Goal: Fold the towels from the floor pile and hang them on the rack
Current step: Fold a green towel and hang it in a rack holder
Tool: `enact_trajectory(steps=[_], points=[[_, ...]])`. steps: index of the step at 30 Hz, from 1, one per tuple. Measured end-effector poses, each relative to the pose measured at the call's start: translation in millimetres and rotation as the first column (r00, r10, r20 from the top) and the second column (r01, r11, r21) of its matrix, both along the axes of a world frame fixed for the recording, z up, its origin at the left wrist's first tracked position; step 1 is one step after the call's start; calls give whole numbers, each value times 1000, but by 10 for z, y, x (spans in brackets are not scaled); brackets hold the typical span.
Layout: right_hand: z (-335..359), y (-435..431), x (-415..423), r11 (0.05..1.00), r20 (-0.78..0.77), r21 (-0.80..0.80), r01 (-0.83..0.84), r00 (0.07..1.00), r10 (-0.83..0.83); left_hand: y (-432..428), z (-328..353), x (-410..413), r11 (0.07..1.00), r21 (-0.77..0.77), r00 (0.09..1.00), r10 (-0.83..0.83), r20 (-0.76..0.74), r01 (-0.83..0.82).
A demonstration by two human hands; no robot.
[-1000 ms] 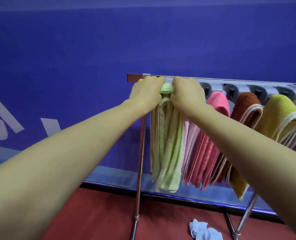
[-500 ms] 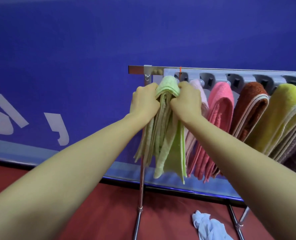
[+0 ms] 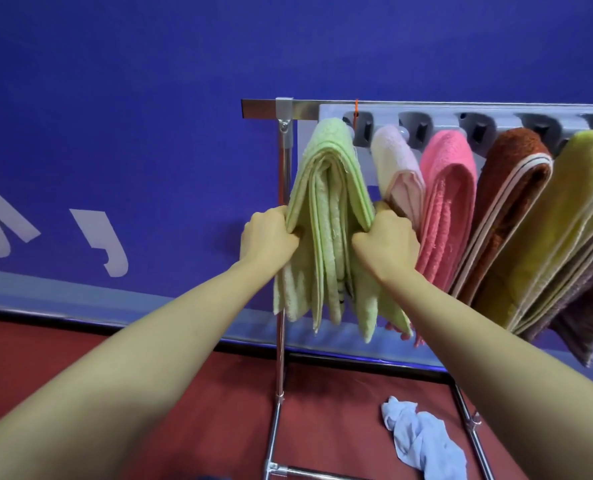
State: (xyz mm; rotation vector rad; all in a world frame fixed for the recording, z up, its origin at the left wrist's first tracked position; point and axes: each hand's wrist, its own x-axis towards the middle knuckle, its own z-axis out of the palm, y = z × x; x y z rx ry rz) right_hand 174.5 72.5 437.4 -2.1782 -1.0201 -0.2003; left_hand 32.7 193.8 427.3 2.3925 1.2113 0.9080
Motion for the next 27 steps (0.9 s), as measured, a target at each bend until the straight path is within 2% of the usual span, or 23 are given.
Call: enact_trajectory(steps=[6, 9, 12, 16, 17, 21, 27], points=[[-249, 71, -26, 989, 127, -143, -24, 991, 43, -191, -147, 167, 998, -69, 999, 10, 36, -8], [-328, 84, 20, 987, 166, -158, -9, 986, 36, -215, -203, 189, 987, -159, 993, 28, 118, -9], [-368, 109, 31, 985, 214, -173, -16, 975, 54, -207, -282, 186, 953, -271, 957, -53, 285, 133], [-443, 157, -51, 983, 241, -171, -68, 964, 109, -292, -377, 187, 837, -407, 860, -137, 491, 366], [-462, 161, -69, 982, 251, -169, -81, 960, 122, -307, -408, 199, 828, -416, 858, -141, 495, 376], [-509, 129, -73, 976, 275, -199, -87, 951, 140, -298, -494, 240, 932, -313, 929, -61, 365, 184], [-426, -49, 118, 968, 371, -247, 47, 927, 49, -279, -504, 54, 962, -271, 975, 29, 219, 32]])
